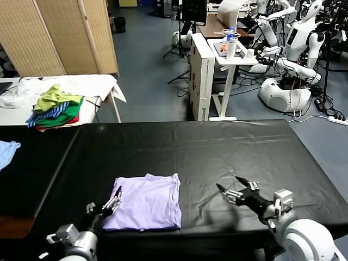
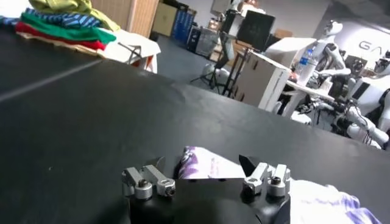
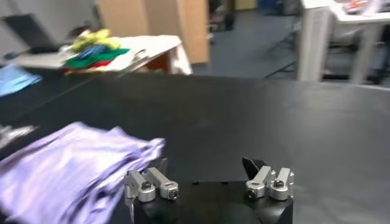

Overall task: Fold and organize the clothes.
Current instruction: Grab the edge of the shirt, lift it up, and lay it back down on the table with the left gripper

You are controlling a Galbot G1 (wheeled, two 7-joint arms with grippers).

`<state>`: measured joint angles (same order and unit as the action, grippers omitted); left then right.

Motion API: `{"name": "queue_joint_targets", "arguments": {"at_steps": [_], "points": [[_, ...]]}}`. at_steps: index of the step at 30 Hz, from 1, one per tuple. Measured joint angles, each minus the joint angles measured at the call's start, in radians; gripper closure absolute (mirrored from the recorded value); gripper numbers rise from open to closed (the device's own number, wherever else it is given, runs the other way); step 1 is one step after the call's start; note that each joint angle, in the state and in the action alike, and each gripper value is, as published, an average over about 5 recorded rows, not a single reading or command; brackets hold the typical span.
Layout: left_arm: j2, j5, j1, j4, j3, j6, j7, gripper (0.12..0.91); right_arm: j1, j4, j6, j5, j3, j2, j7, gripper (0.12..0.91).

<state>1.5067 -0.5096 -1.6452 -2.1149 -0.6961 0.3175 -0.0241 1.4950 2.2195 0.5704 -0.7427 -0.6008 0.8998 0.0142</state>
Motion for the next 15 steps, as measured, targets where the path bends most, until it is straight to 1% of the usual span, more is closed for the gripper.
{"name": "queue_joint_targets", "arguments": {"at_steps": [4,15], "points": [[0.003,-0.04,-0.008,0.01,-0.01,0.0,-0.009,0.123,0.002,-0.003,0.0,0.0,-0.02,0.005,0.0,0.118],[0.018,-0.061,-0.01,0.056,-0.013,-0.018,-0.038,0.129,0.01,-0.004,0.0,0.001,-0.04,0.008,0.003,0.118]]}}
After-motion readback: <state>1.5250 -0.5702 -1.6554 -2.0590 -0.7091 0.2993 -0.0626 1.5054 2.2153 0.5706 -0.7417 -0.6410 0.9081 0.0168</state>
